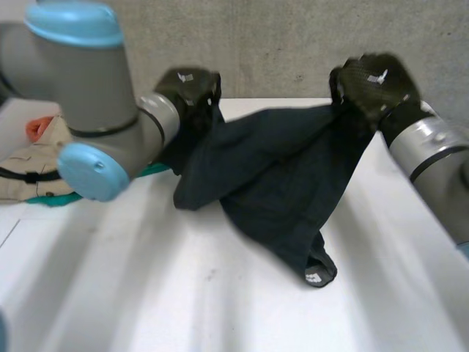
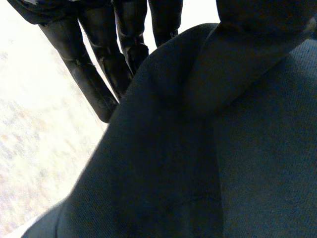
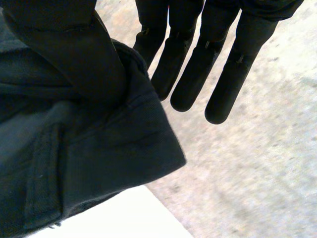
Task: Fold the laundry.
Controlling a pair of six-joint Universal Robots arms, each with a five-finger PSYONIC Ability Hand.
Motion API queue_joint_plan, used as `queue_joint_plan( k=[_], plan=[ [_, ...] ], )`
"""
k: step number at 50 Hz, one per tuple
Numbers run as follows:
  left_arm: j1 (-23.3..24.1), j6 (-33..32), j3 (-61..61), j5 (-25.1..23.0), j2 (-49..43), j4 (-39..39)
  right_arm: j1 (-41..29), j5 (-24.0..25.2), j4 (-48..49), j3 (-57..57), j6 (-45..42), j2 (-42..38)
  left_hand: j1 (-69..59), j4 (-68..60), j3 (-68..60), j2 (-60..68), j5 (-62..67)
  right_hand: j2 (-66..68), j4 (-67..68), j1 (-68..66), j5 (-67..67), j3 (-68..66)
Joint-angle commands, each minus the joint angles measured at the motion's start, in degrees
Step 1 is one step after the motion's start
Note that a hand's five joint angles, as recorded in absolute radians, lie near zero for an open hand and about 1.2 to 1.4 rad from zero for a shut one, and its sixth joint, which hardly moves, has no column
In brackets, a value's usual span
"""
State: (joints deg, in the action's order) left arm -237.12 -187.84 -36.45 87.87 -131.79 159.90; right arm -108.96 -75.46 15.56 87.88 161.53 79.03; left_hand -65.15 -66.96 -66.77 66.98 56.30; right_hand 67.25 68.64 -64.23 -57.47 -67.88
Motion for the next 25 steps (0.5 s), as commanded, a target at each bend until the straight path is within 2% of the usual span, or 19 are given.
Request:
queue_joint_plan(
  k=[1, 6, 10, 13, 16, 17, 20, 21, 25],
  plan=[
    [0.25, -4.01, 1.55, 4.58, -11.29, 0.94, -3.54, -3.62, 5.08, 0.89, -0.33, -11.50, 32.71, 34.53, 34.33, -34.54, -33.86, 12.75, 11.36, -15.77, -12.53, -12.12],
    [-0.36, -6.30, 2.00, 10.29, -9.12, 2.17, -4.77, -8.72, 4.04, -3.76, -1.21, -17.23, 47.53, 49.34, 49.14, -49.35, -48.67, 12.75, 11.36, -15.77, -12.53, -12.12],
    [-0.80, -7.53, -3.17, 12.41, -2.26, 2.17, -5.82, -10.40, 0.79, -5.61, -0.95, -16.98, 48.21, 50.02, 49.83, -50.04, -49.36, 12.75, 11.36, -15.77, -12.53, -12.12],
    [-1.24, -7.89, -11.60, 12.85, 5.64, 2.61, -6.79, -10.32, -0.79, -6.41, -0.34, -15.31, 47.71, 49.52, 49.32, -49.54, -48.86, 12.75, 11.36, -15.77, -12.53, -12.12],
    [-1.94, -7.80, -21.71, 12.68, 13.21, 4.01, -7.49, -10.32, -1.76, -7.02, 0.54, -13.46, 43.02, 44.83, 44.64, -44.85, -44.17, 12.75, 11.36, -15.77, -12.53, -12.12],
    [-2.12, -7.80, -26.87, 12.33, 16.36, 5.15, -7.84, -10.32, -2.03, -7.46, 1.15, -12.68, 37.67, 39.48, 39.28, -39.49, -38.81, 12.75, 11.36, -15.77, -12.53, -12.12],
    [-2.56, -7.89, -34.63, 11.71, 20.24, 6.91, -8.55, -10.40, -2.90, -7.81, 2.03, -11.62, 30.74, 32.56, 32.36, -32.57, -31.89, 12.75, 11.36, -15.77, -12.53, -12.12],
    [-2.82, -7.71, -39.18, 11.19, 22.08, 7.88, -8.98, -10.40, -3.60, -8.16, 2.39, -10.66, 22.72, 24.54, 24.34, -24.55, -23.87, 12.75, 11.36, -15.77, -12.53, -12.12],
    [-3.35, -7.45, -48.60, 8.29, 23.94, 9.81, -10.30, -10.32, -5.72, -8.87, 3.35, -8.46, 17.44, 19.25, 19.05, -19.26, -18.58, 12.75, 11.36, -15.77, -12.53, -12.12]
  ],
)
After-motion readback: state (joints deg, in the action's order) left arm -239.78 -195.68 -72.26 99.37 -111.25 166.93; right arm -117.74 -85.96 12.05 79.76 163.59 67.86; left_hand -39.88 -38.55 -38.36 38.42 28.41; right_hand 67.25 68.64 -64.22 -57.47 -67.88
